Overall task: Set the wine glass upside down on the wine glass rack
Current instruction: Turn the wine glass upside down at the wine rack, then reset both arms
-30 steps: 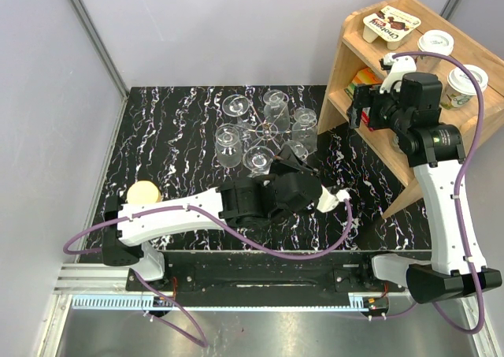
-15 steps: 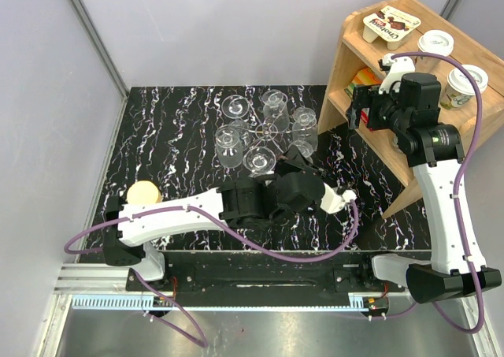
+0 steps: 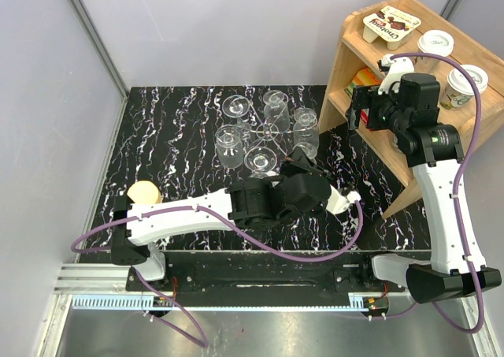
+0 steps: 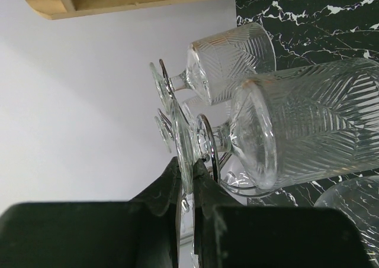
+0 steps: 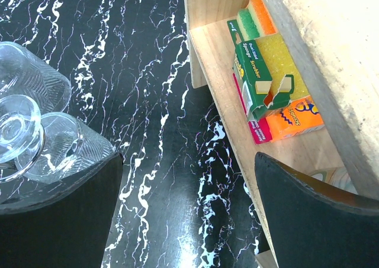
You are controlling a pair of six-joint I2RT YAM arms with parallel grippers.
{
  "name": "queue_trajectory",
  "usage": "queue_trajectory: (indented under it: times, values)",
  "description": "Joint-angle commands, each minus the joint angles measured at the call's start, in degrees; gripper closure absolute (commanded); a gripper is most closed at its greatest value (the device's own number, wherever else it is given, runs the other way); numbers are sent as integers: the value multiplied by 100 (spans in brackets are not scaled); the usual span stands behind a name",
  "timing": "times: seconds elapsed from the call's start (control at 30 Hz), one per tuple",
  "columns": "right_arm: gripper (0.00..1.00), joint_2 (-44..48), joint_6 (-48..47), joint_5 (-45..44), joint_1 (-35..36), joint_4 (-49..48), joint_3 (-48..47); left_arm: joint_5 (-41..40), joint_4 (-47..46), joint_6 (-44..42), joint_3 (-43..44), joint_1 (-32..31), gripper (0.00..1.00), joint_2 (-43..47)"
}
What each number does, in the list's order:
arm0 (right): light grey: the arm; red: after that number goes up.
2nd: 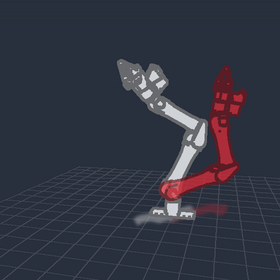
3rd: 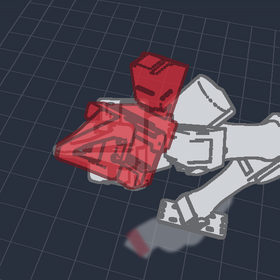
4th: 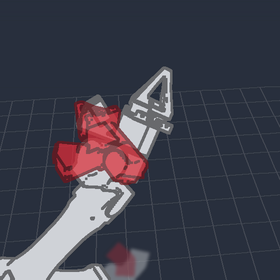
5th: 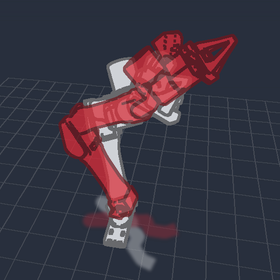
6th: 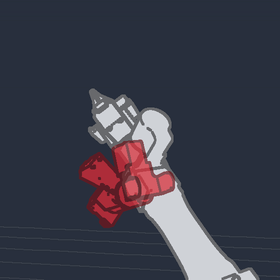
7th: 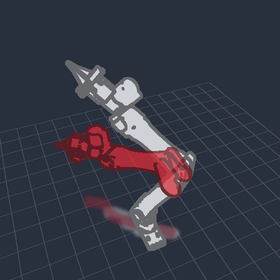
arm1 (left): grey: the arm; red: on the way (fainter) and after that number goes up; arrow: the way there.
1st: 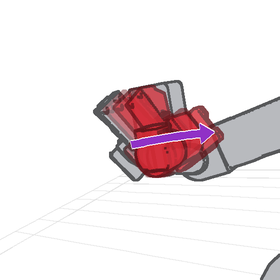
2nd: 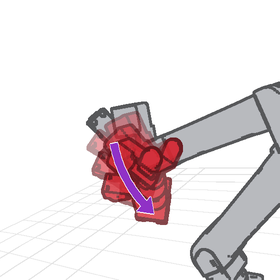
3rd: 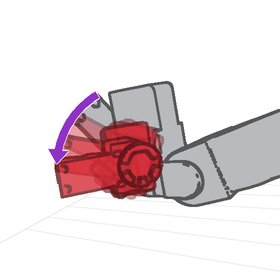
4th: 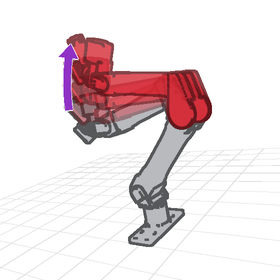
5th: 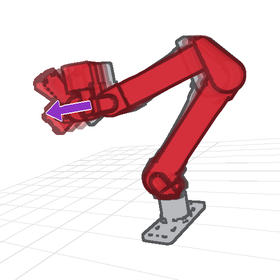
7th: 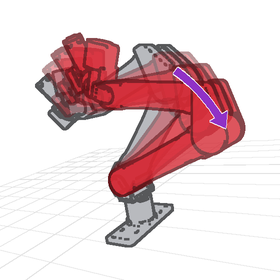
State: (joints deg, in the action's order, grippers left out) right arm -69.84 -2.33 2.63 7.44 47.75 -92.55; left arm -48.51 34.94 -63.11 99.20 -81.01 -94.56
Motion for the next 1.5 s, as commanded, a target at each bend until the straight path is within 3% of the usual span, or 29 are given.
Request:
queue_trajectory:
  times: [0.0,0.2,0.37,0.47,1.27,1.47]
  values:
    - [2,50,-31,-123,-41,-187,44,-176,-602,-26,12,-37,100,105]
    - [2,50,-22,-114,-32,-204,97,-299,-611,-70,-23,-37,100,140]
    - [2,59,-13,-123,-32,-222,115,-352,-558,-96,-173,-37,75,193]
    - [2,59,4,-123,-41,-213,88,-361,-558,-79,-181,-37,66,202]
    - [2,-82,22,-61,-32,-222,44,-458,144,35,495,-231,25,342]
    - [2,-12,-154,307,-32,-204,88,-387,505,246,565,-248,6,351]
